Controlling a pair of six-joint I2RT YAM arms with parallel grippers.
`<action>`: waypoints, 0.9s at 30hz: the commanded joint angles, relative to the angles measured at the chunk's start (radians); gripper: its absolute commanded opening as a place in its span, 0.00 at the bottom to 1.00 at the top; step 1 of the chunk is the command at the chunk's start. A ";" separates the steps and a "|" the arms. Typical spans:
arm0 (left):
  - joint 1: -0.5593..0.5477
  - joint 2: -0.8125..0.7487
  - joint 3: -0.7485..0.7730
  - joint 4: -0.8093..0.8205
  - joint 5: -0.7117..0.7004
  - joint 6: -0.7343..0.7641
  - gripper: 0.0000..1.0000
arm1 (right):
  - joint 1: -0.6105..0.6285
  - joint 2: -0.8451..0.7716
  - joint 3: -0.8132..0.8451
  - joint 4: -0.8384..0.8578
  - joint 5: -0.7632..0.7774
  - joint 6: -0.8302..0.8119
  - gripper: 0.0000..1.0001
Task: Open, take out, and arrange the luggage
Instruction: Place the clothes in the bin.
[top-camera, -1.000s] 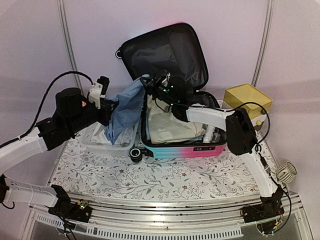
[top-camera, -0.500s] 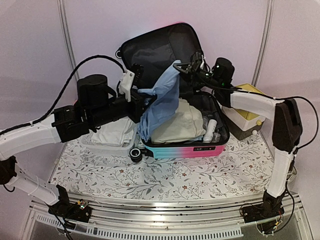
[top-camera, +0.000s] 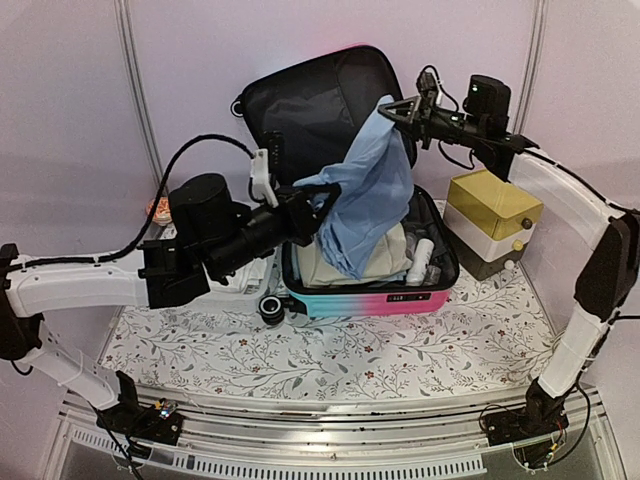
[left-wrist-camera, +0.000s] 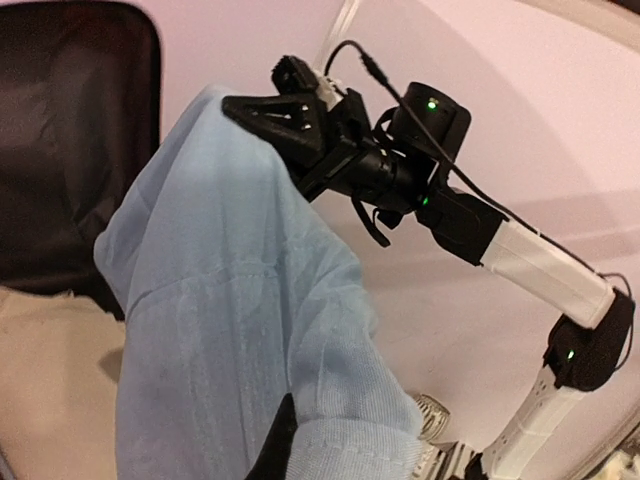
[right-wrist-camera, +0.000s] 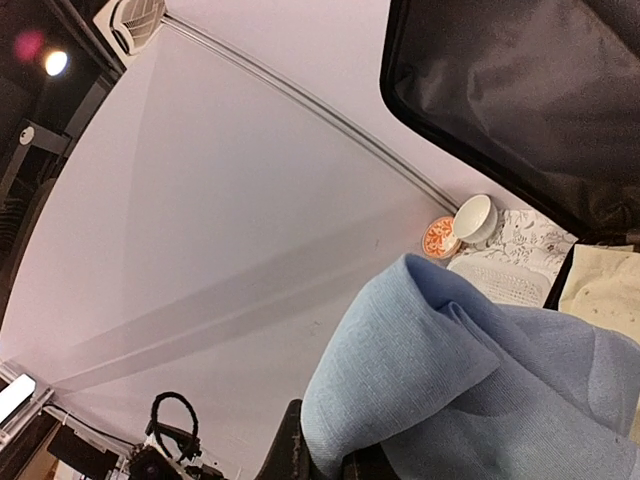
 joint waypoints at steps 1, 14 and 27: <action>0.080 -0.115 -0.195 0.055 0.044 -0.369 0.00 | -0.017 0.254 0.195 -0.104 0.153 -0.038 0.01; 0.261 -0.438 -0.707 0.064 -0.171 -0.655 0.00 | 0.114 0.809 0.644 0.175 0.134 0.170 0.02; 0.369 -0.662 -0.573 -0.498 -0.255 -0.523 0.98 | 0.115 0.585 0.356 0.280 0.184 0.081 0.68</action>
